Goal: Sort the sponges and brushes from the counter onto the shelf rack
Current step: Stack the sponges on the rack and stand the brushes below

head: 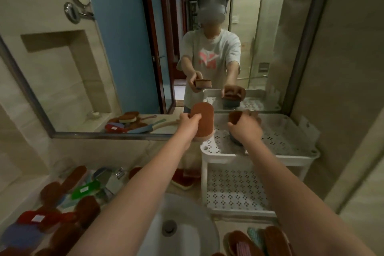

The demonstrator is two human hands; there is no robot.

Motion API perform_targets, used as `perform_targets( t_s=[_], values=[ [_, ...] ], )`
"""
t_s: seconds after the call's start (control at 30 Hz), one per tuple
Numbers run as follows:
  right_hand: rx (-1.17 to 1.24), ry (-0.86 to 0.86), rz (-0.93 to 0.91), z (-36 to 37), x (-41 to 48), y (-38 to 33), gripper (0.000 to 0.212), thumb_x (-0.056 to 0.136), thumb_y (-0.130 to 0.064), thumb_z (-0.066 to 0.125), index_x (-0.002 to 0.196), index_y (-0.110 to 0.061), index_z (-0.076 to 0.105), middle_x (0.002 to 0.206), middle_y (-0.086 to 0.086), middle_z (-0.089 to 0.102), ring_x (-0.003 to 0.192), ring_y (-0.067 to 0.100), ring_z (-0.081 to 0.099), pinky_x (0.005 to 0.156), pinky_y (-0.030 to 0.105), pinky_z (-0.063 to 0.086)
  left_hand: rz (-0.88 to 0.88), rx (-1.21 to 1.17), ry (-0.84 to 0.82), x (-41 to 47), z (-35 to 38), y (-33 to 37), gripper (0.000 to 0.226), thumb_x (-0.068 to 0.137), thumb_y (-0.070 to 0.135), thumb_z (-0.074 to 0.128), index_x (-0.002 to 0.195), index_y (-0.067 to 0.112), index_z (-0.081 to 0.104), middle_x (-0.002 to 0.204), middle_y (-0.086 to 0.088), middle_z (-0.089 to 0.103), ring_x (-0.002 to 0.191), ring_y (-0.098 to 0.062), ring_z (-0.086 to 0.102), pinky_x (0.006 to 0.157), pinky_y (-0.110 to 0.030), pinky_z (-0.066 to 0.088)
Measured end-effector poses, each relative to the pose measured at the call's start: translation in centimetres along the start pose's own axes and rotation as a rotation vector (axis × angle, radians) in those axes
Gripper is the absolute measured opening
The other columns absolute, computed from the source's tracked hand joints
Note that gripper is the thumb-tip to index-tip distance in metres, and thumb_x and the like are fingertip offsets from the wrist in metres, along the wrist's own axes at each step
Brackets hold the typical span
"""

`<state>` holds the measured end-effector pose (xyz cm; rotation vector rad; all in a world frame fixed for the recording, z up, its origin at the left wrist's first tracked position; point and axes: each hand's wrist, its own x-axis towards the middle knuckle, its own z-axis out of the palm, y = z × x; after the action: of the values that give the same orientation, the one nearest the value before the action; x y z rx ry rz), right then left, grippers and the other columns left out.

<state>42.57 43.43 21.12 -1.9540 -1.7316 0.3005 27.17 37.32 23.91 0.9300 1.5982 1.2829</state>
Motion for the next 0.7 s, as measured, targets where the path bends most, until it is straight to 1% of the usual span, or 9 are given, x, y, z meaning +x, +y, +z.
perform_targets(
  t_s=[0.07, 0.13, 0.27, 0.33, 0.37, 0.43, 0.53, 0.6, 0.7],
  values=[
    [-0.04, -0.098, 0.02, 1.0, 1.0, 0.6, 0.059, 0.078, -0.06, 0.057, 0.116, -0.016, 0.049, 0.107, 0.009, 0.055, 0.093, 0.027, 0.058, 0.075, 0.043, 0.054, 0.004, 0.021, 0.015, 0.5, 0.7, 0.0, 0.041, 0.095, 0.03, 0.042, 0.132, 0.013, 0.032, 0.123, -0.01, 0.05, 0.109, -0.027, 0.052, 0.097, -0.048, 0.045],
    [-0.09, -0.12, 0.001, 0.7, 0.7, 0.7, 0.055, 0.081, -0.062, 0.052, 0.112, -0.016, 0.052, 0.105, 0.008, 0.054, 0.092, 0.026, 0.057, 0.075, 0.043, 0.053, 0.032, 0.068, 0.036, 0.9, 1.5, 0.0, 0.04, 0.095, 0.028, 0.043, 0.131, 0.014, 0.033, 0.124, -0.008, 0.05, 0.108, -0.026, 0.051, 0.095, -0.044, 0.046],
    [-0.162, -0.069, -0.225, -1.3, -1.3, 1.5, 0.043, 0.091, -0.047, 0.047, 0.123, -0.019, 0.053, 0.125, 0.006, 0.05, 0.11, 0.026, 0.051, 0.089, 0.045, 0.049, 0.11, 0.227, 0.046, 1.8, 3.3, -0.1, 0.041, 0.093, 0.029, 0.049, 0.128, 0.013, 0.035, 0.127, -0.008, 0.051, 0.109, -0.025, 0.053, 0.088, -0.037, 0.047],
    [-0.178, -0.178, -0.369, -1.7, -2.3, 2.3, 0.043, 0.092, -0.04, 0.047, 0.131, -0.022, 0.049, 0.136, 0.004, 0.049, 0.12, 0.026, 0.049, 0.096, 0.044, 0.046, 0.138, 0.3, 0.048, 2.1, 4.4, -0.1, 0.042, 0.092, 0.028, 0.052, 0.128, 0.01, 0.037, 0.13, -0.011, 0.051, 0.114, -0.028, 0.053, 0.088, -0.036, 0.046],
    [-0.217, -0.238, -0.416, -1.7, -2.5, 2.7, 0.046, 0.093, -0.04, 0.045, 0.137, -0.024, 0.045, 0.143, 0.003, 0.044, 0.128, 0.026, 0.044, 0.101, 0.044, 0.043, 0.146, 0.345, 0.058, 2.2, 5.1, 0.0, 0.044, 0.092, 0.027, 0.052, 0.129, 0.009, 0.038, 0.132, -0.013, 0.049, 0.116, -0.029, 0.052, 0.089, -0.036, 0.045],
    [-0.267, -0.285, -0.422, -2.0, -2.5, 3.5, 0.049, 0.095, -0.044, 0.04, 0.141, -0.027, 0.041, 0.151, 0.001, 0.036, 0.138, 0.025, 0.033, 0.107, 0.045, 0.037, 0.133, 0.413, 0.064, 2.3, 6.1, -0.1, 0.051, 0.092, 0.028, 0.052, 0.136, 0.008, 0.034, 0.136, -0.014, 0.046, 0.12, -0.031, 0.05, 0.092, -0.036, 0.044],
    [-0.229, -0.266, -0.357, -2.9, -1.9, 5.1, 0.048, 0.098, -0.046, 0.034, 0.141, -0.025, 0.042, 0.153, 0.001, 0.033, 0.14, 0.023, 0.029, 0.11, 0.044, 0.033, 0.118, 0.443, 0.049, 2.5, 7.4, -0.5, 0.052, 0.092, 0.031, 0.053, 0.135, 0.008, 0.035, 0.136, -0.013, 0.047, 0.119, -0.031, 0.051, 0.095, -0.038, 0.045],
    [-0.218, -0.256, -0.332, -3.2, -1.5, 6.5, 0.049, 0.099, -0.045, 0.033, 0.144, -0.026, 0.038, 0.155, -0.001, 0.028, 0.143, 0.022, 0.024, 0.113, 0.045, 0.029, 0.116, 0.48, 0.035, 2.4, 8.1, -0.6, 0.051, 0.092, 0.034, 0.053, 0.134, 0.009, 0.037, 0.136, -0.013, 0.048, 0.119, -0.031, 0.051, 0.095, -0.038, 0.045],
    [-0.175, -0.246, -0.316, -3.0, -1.3, 7.7, 0.052, 0.098, -0.044, 0.036, 0.146, -0.026, 0.034, 0.157, -0.001, 0.025, 0.145, 0.02, 0.02, 0.115, 0.045, 0.025, 0.126, 0.544, -0.025, 1.8, 9.1, -1.0, 0.055, 0.094, 0.036, 0.049, 0.138, 0.008, 0.032, 0.141, -0.013, 0.043, 0.124, -0.031, 0.047, 0.095, -0.038, 0.042]
  ],
)
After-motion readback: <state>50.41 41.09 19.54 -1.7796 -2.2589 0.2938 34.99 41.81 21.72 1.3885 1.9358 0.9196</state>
